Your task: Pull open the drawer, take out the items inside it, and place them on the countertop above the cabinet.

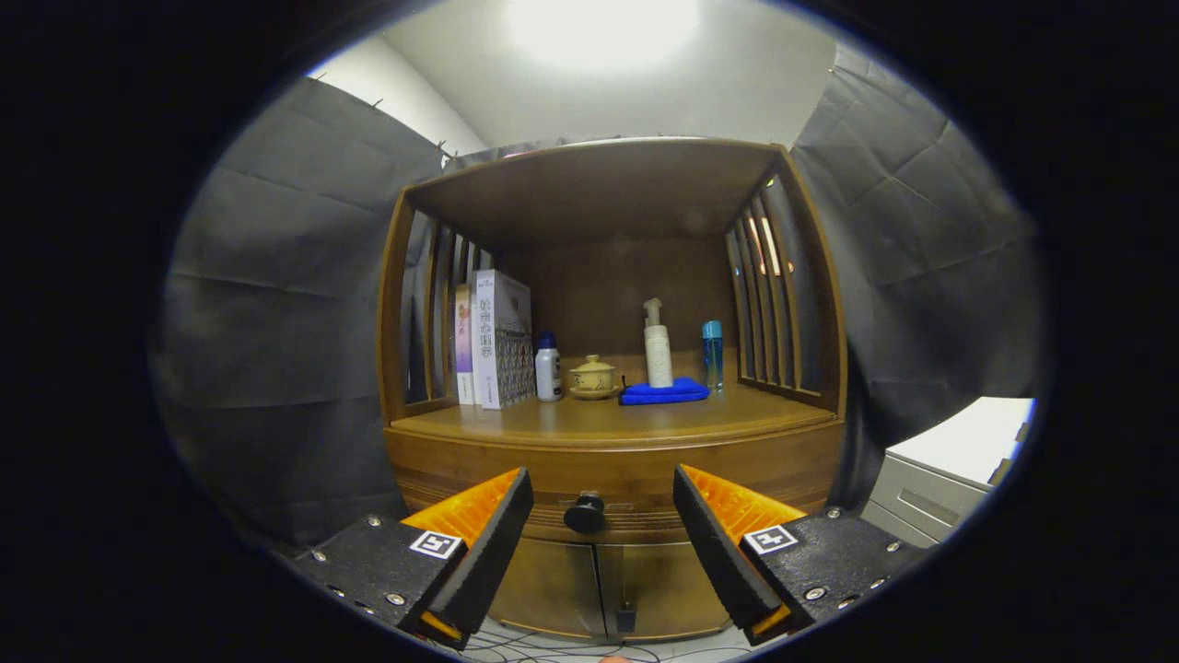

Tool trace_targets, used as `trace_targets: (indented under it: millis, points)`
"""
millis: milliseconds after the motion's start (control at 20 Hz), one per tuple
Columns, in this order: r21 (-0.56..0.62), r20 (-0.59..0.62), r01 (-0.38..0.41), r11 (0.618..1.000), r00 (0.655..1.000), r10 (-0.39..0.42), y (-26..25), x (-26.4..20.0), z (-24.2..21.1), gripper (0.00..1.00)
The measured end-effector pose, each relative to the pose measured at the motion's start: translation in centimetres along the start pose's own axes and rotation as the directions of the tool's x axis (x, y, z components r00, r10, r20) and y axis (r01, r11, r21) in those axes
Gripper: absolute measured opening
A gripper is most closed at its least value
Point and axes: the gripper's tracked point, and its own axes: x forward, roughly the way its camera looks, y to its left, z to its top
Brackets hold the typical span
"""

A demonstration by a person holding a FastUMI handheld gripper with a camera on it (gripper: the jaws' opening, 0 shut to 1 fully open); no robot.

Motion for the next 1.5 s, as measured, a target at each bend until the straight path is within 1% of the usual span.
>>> trace_targets:
  millis: [500, 650, 800, 900, 950, 1050, 1150, 1300, 1450, 1500]
  points:
    - [0.016, -0.093, -0.025, 1.000, 0.995, 0.026, 1.4, 5.4, -4.4, 0.96]
    - [0.034, -0.136, -0.036, 0.999, 0.990, 0.040, 1.8, 5.4, -5.8, 0.96]
    - [0.055, -0.176, -0.019, 0.998, 0.984, 0.028, 1.5, 7.1, -7.5, 0.96]
    - [0.068, -0.198, -0.013, 0.998, 0.980, 0.027, 1.6, 7.5, -8.4, 0.93]
    - [0.071, -0.208, -0.008, 0.997, 0.978, 0.023, 1.5, 7.8, -8.9, 0.88]
    - [0.078, -0.226, 0.013, 0.997, 0.974, 0.005, 1.0, 8.2, -9.5, 0.74]
    - [0.091, -0.231, 0.036, 0.995, 0.973, -0.014, 0.5, 8.4, -9.6, 0.62]
    - [0.095, -0.231, 0.028, 0.995, 0.973, -0.005, 0.5, 8.4, -9.7, 0.47]
    - [0.048, -0.230, 0.018, 0.999, 0.973, -0.006, 0.5, 8.2, -9.9, 0.39]
    - [0.048, -0.230, 0.018, 0.999, 0.973, -0.006, 0.5, 8.1, -9.8, 0.39]
